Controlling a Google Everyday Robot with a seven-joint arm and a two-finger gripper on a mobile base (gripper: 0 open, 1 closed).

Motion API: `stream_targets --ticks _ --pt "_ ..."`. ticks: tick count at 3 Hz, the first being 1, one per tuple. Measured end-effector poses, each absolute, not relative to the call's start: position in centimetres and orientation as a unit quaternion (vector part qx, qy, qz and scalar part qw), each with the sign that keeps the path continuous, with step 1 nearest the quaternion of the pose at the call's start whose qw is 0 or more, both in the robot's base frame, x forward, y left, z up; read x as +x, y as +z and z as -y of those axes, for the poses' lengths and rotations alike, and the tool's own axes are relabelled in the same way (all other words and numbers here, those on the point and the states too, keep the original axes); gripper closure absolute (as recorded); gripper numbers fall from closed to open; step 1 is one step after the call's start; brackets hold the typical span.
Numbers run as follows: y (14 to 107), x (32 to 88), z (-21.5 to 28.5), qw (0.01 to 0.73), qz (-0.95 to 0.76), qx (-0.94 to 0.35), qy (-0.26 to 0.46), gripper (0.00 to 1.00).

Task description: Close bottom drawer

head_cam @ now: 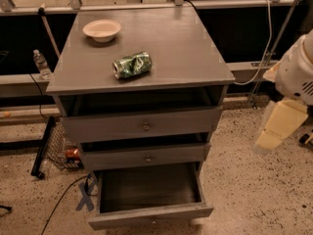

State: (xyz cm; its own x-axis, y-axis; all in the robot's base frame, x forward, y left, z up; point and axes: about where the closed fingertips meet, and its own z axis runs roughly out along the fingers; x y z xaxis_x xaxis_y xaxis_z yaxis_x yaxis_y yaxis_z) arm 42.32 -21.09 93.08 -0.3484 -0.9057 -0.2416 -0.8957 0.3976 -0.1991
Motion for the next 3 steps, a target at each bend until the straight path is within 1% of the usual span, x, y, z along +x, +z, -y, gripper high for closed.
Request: stream_targets --ticks 1,2,3 --pt "86.0 41.1 21.0 0.125 -0.849 -0.512 0.039 0.0" --pt "86.0 41.1 21.0 0.125 -0.849 -0.512 0.039 0.0" --pt "82.6 41.1 21.3 0.111 -0.866 -0.485 0.059 0.0"
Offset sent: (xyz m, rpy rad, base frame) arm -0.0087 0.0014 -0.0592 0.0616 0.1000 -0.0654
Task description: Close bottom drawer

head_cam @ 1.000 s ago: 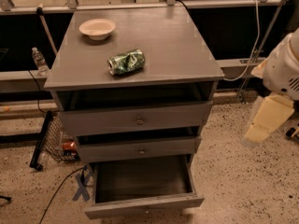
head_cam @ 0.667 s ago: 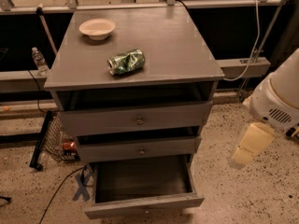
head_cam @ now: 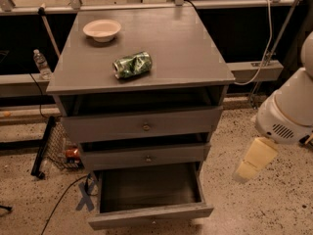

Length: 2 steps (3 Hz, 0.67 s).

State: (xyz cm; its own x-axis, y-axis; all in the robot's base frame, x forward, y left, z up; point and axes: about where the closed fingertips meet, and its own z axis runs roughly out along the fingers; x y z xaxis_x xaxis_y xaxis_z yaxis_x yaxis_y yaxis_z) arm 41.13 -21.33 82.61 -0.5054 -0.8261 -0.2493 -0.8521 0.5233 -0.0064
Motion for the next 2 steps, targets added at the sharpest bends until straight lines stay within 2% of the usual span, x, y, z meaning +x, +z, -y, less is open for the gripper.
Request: stream_targets --ticks 2 --pt "72.3 41.4 22.2 0.072 -0.907 -0.404 0.092 0.0"
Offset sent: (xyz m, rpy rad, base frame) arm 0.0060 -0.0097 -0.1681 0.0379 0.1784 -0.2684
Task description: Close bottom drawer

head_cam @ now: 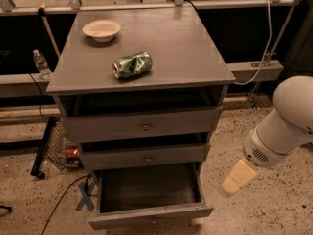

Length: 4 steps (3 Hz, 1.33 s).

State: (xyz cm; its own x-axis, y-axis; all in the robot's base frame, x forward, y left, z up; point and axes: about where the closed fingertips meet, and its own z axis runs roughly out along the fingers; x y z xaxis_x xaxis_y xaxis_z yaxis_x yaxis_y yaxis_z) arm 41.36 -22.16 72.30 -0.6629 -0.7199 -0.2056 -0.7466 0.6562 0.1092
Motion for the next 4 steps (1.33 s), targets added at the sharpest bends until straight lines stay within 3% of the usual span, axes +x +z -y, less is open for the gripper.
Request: stream_targets --ticks 2,4 --pt "64.4 41.7 19.9 0.044 -0.924 -0.364 0.106 0.0" --pt "62.7 41.6 19.4 0.038 -0.929 -0.352 0.107 0.0"
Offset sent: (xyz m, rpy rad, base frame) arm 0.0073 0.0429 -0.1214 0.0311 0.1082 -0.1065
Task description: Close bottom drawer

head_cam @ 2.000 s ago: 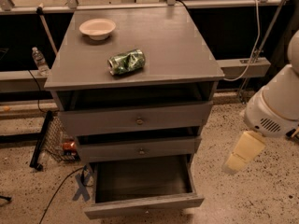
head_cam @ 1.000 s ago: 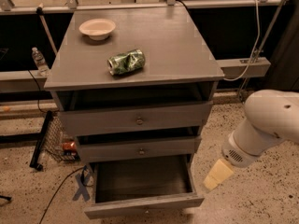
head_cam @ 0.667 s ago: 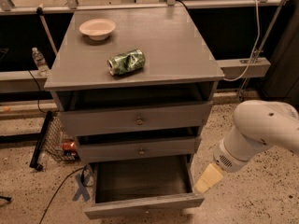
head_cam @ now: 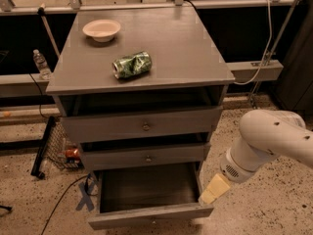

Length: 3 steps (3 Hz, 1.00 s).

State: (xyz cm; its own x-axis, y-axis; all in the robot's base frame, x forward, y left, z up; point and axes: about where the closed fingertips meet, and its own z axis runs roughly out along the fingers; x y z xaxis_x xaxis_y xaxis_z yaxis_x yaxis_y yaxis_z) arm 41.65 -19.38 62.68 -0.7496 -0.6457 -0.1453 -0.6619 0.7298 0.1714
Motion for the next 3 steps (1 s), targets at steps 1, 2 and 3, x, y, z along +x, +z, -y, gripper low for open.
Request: stream_targets --ticks 1,2,3 --pt "59.6 41.2 18.8 0.019 -0.938 -0.333 0.091 0.0" --pt "54.4 40.5 18.3 -0.007 -0.951 -0.299 0.083 0.0" --pt "49.9 40.1 17.9 -0.02 -0.956 -0.275 0.096 0.0"
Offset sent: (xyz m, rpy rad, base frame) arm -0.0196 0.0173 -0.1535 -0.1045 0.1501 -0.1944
